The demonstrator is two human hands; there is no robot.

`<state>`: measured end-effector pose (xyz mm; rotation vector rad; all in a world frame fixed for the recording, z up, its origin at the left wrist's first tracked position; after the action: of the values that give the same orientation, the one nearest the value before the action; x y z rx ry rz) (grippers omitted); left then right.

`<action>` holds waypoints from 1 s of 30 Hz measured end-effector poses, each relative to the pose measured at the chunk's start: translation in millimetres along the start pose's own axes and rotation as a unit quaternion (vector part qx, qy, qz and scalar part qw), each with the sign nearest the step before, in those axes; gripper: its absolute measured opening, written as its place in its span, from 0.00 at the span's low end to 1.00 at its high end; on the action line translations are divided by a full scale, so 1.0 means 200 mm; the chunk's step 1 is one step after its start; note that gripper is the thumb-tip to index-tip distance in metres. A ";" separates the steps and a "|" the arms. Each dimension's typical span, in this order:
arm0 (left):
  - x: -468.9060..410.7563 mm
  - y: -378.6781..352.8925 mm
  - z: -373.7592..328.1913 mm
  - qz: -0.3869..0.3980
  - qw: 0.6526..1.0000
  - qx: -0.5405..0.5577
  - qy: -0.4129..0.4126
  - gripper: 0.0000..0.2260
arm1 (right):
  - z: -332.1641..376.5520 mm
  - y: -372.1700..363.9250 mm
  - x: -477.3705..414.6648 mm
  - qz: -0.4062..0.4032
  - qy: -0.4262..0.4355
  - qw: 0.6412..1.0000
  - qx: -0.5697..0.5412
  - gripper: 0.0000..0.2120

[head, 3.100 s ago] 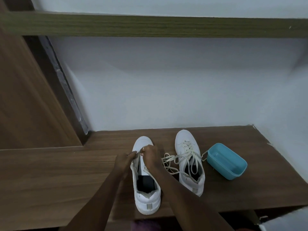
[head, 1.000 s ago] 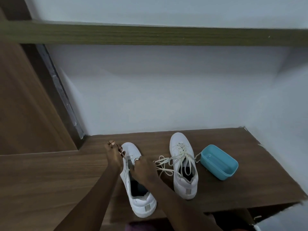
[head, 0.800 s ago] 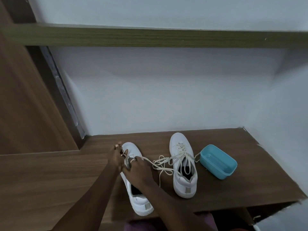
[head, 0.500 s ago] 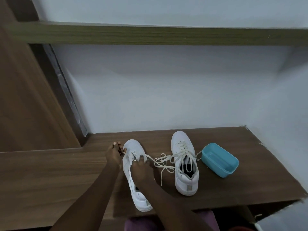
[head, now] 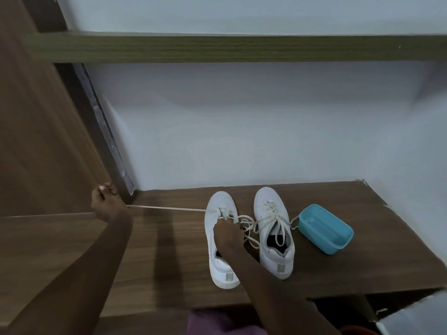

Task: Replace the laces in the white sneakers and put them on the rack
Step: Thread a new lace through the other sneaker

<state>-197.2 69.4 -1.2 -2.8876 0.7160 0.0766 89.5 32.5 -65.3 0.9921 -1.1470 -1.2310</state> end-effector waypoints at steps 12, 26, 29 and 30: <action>0.71 -0.29 0.31 0.425 0.837 -0.345 0.006 0.10 | -0.02 -0.01 0.00 -0.007 0.007 0.999 -0.040 0.15; 0.92 -0.46 0.46 0.407 0.856 -0.256 0.192 0.17 | -0.05 -0.03 -0.03 0.018 -0.024 0.992 -0.123 0.15; 0.92 -0.49 0.46 0.407 0.849 -0.286 0.177 0.19 | -0.05 -0.05 -0.03 0.016 -0.017 0.992 -0.122 0.14; 0.92 -0.50 0.46 0.408 0.850 -0.290 0.168 0.19 | -0.05 -0.07 -0.04 0.013 -0.020 0.992 -0.124 0.14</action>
<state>10.3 87.9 -94.1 -2.8574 2.2963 -0.1411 97.1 39.2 -80.7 0.7660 -1.0054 -1.3405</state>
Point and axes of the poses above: each hand's wrist, its own x-axis away from the middle knuckle, its own y-axis out of the back of the hand, z = x × y, the point moved 5 cm from there along -x, towards the middle knuckle, and after that the axes turned 3 degrees about x, right-handed, at the moved point
